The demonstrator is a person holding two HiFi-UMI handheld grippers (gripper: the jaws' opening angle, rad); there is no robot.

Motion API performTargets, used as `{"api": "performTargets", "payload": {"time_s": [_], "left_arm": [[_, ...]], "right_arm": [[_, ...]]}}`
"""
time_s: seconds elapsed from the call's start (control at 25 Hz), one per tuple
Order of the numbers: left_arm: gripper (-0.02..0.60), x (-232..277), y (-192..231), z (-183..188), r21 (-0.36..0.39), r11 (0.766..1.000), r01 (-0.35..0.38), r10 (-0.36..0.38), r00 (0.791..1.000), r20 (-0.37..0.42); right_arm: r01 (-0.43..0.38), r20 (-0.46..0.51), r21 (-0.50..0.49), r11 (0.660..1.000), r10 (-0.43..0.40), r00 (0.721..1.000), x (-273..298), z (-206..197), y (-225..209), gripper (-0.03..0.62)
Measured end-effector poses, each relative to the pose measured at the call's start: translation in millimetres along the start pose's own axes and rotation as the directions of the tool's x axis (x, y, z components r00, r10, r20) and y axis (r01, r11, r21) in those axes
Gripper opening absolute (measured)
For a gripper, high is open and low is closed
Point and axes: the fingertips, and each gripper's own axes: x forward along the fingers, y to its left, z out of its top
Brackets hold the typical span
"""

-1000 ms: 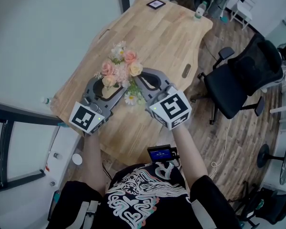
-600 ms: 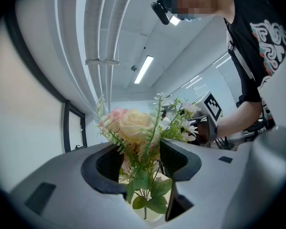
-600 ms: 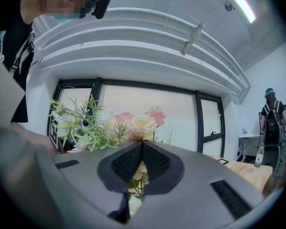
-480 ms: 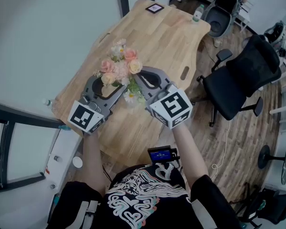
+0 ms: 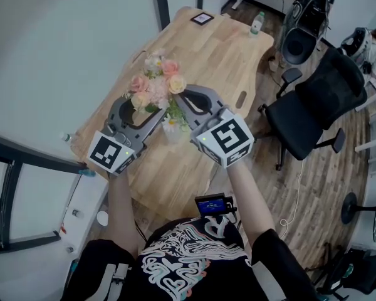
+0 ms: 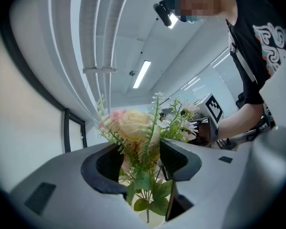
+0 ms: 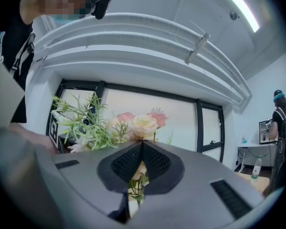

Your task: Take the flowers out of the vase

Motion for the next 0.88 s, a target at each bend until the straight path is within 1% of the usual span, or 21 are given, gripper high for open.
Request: {"api": "performTargets", "payload": {"time_s": [0.28, 0.4, 0.52, 0.64, 0.76, 0.88], "left_arm": [[0.242, -7, -6, 23, 0.024, 1.0, -0.002, 0.001, 0.999, 0.038], [0.242, -10, -10, 36, 0.044, 0.999, 0.012, -0.015, 0.997, 0.07], [0.242, -11, -10, 48, 0.072, 0.997, 0.023, -0.029, 0.996, 0.083], [0.242, -13, -12, 60, 0.093, 0.995, 0.03, -0.039, 0.995, 0.095], [0.242, -17, -14, 68, 0.089, 0.996, 0.027, -0.036, 0.993, 0.108], [0.242, -21, -18, 73, 0.083, 0.996, 0.022, -0.032, 0.993, 0.117]], "right_arm": [[0.01, 0.013, -0.027, 1.0, -0.01, 1.0, -10, 18, 10, 0.006], [0.023, 0.025, -0.05, 0.998, -0.022, 0.999, -13, 29, 15, 0.006], [0.016, 0.033, -0.057, 0.998, -0.014, 0.999, -17, 38, 21, 0.006], [0.046, 0.064, -0.082, 0.996, -0.041, 0.997, -21, 52, 22, 0.006], [0.053, 0.07, -0.098, 0.994, -0.046, 0.996, -26, 60, 27, 0.006], [0.049, 0.051, -0.111, 0.993, -0.044, 0.998, -31, 62, 33, 0.006]]}}
